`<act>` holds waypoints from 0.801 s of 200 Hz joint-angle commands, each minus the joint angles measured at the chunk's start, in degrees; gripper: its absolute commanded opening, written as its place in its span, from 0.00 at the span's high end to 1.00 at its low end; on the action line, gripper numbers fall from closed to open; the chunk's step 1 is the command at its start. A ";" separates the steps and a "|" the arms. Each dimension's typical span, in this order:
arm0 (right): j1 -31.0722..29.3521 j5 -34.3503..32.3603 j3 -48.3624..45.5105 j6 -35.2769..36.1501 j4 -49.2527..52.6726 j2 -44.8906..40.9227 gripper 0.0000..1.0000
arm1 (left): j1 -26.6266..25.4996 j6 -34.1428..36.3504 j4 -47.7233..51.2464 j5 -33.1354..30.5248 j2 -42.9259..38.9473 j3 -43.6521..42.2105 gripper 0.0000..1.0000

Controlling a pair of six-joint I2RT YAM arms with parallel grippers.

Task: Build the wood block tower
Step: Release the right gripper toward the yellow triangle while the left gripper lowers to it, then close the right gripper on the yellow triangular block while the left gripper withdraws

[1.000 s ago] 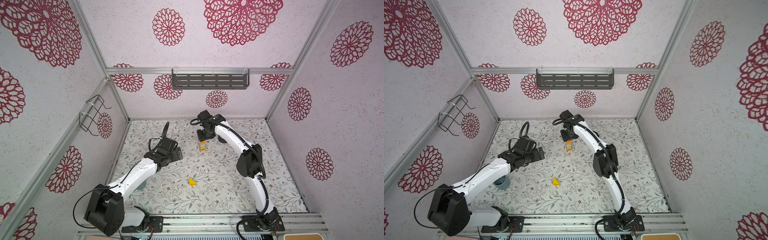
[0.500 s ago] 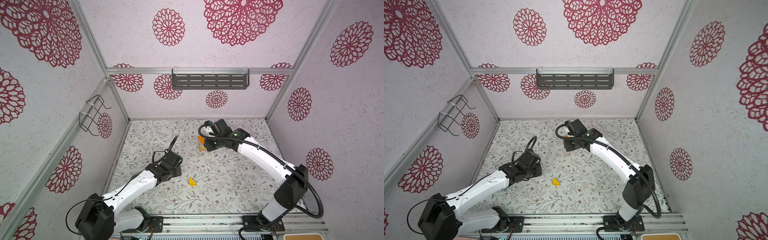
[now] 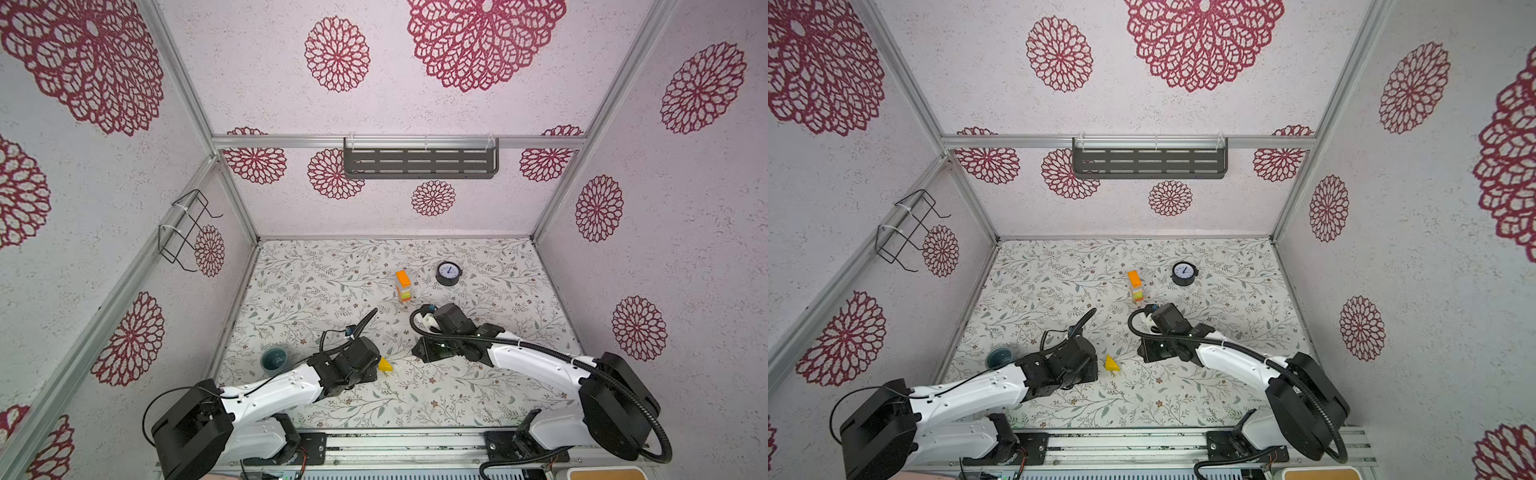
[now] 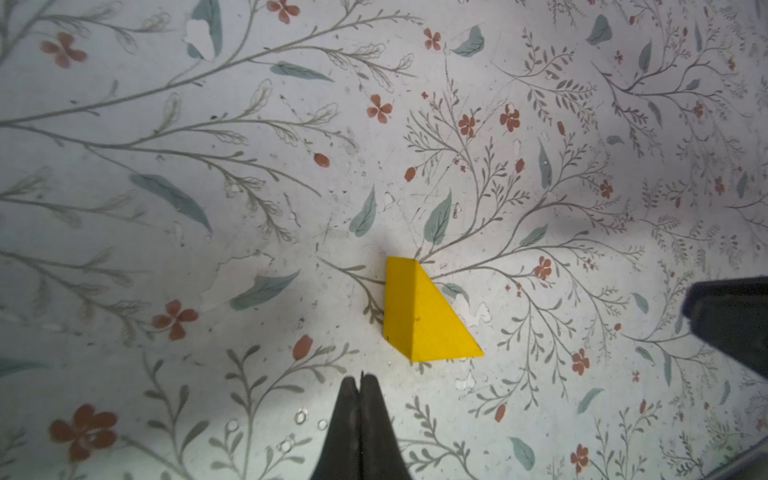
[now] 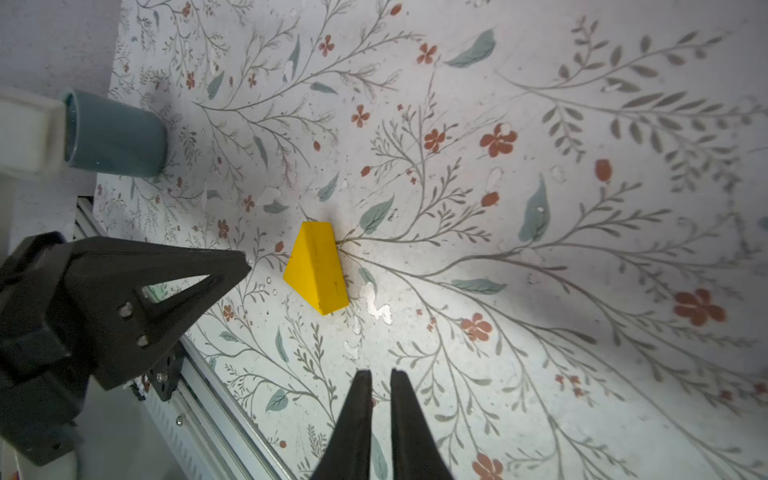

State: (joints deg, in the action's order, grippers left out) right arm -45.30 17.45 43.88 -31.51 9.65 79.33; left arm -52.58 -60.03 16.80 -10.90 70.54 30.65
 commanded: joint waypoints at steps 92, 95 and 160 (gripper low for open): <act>-5.14 -1.98 1.25 -7.89 -18.59 13.28 0.87 | -1.22 -2.11 -13.22 0.34 5.48 -2.27 1.00; -5.15 -1.77 1.28 -8.01 -18.88 13.69 0.87 | -1.23 -2.11 -13.27 0.39 5.53 -2.27 1.00; -5.93 3.18 1.95 -9.97 -23.59 19.61 0.87 | -1.29 -2.22 -16.31 2.14 7.20 -2.62 1.00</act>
State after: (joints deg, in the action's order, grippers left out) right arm -50.63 18.20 44.53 -40.18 -10.87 98.10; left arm -53.25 -61.73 2.87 -9.32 76.82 27.70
